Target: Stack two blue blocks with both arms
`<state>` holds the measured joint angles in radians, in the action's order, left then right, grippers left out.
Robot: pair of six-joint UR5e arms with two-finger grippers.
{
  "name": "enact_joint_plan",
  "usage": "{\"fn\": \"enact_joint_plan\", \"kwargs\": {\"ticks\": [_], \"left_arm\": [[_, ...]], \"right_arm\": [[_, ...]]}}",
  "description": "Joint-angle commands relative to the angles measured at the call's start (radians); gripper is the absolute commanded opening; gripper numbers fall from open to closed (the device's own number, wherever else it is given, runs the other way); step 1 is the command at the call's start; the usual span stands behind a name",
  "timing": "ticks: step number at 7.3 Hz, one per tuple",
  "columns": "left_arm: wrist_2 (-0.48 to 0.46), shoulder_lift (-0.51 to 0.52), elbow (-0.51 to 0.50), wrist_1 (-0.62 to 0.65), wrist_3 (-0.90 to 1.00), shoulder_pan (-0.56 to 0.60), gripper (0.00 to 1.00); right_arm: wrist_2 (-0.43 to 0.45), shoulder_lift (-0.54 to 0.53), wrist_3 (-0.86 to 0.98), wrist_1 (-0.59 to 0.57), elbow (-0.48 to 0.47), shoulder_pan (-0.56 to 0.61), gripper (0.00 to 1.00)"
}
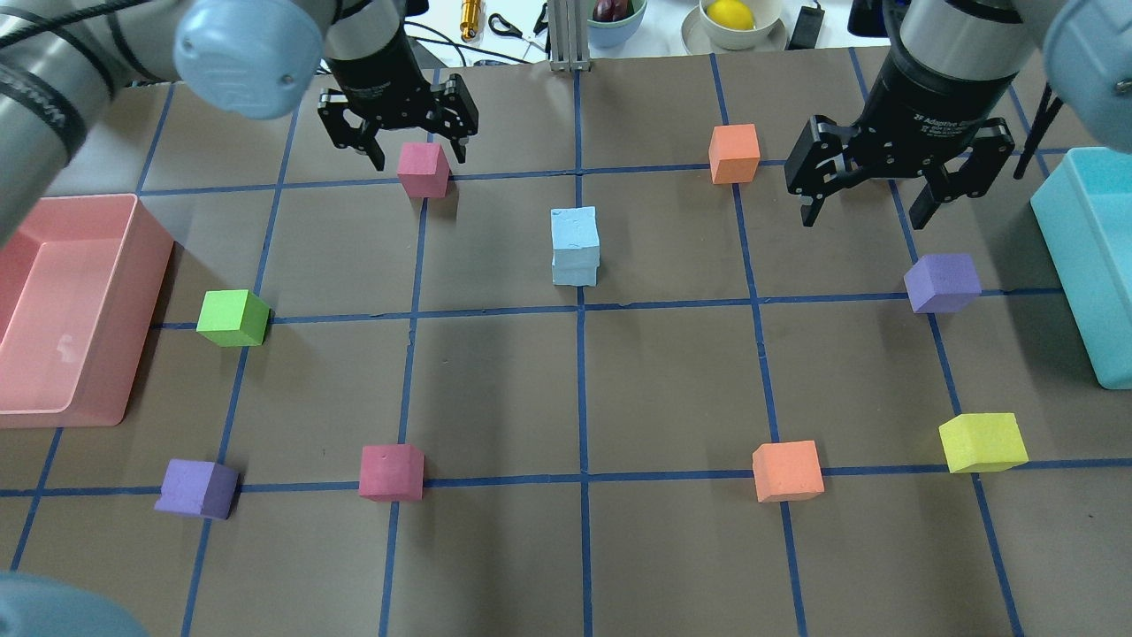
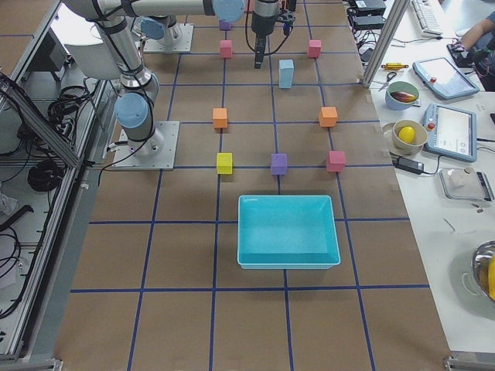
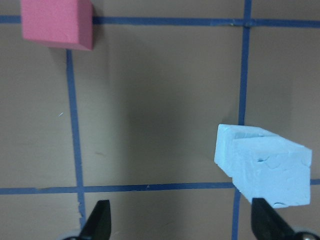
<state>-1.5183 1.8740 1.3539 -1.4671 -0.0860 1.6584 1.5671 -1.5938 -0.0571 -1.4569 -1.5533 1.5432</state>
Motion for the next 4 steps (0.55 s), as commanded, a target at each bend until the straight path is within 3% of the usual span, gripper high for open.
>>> {"fn": "enact_joint_plan", "kwargs": {"ticks": [1,2,4], "left_arm": [[-0.032,-0.132,0.001,-0.100,0.043,-0.022,1.00],[-0.051,-0.198,0.001,-0.205,0.045,-0.022,1.00],[-0.051,-0.233,0.054,-0.228,0.037,-0.032,1.00]], "right_arm": [[0.001,0.000,-0.001,-0.003,-0.001,0.000,1.00],[0.001,0.000,-0.001,-0.003,-0.001,-0.002,1.00],[0.001,-0.002,-0.001,-0.003,-0.002,-0.002,1.00]]}}
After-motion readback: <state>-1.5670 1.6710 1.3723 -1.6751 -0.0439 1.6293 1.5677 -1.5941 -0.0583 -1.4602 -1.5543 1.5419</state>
